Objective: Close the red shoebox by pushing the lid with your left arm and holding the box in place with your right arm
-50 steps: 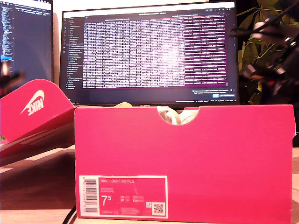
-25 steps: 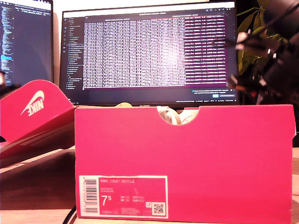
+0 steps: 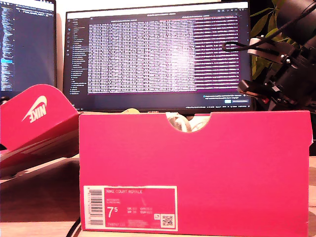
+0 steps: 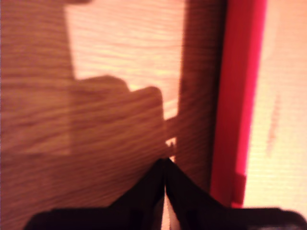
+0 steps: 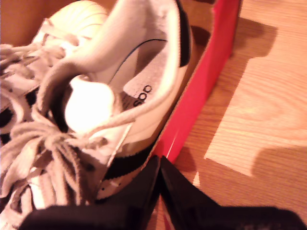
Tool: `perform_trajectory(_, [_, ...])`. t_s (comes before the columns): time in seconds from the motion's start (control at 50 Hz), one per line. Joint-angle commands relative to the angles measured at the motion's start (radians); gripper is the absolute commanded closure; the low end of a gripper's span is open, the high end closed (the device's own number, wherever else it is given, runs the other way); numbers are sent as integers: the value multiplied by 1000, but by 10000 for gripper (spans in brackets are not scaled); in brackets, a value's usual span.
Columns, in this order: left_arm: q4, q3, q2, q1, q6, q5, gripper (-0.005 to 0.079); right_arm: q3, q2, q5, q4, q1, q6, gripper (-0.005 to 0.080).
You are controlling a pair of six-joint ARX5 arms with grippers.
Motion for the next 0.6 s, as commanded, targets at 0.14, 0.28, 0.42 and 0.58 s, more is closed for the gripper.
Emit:
perform_trajectory(0.14, [5,-14,19,-4,5,106,762,-4,60,-19,23,45,24,764])
perform_trajectory(0.28, [0,-14,19,0,5,152,762,-4,115,-19,51,88,28,765])
perform_trajectory(0.42, [-1,-13,14,10,5,212,762,-4,151,-19,80,127,33,765])
perform_trajectory(0.58, [-11,-9,-2,17,4,285,762,-4,155,-19,106,135,36,764])
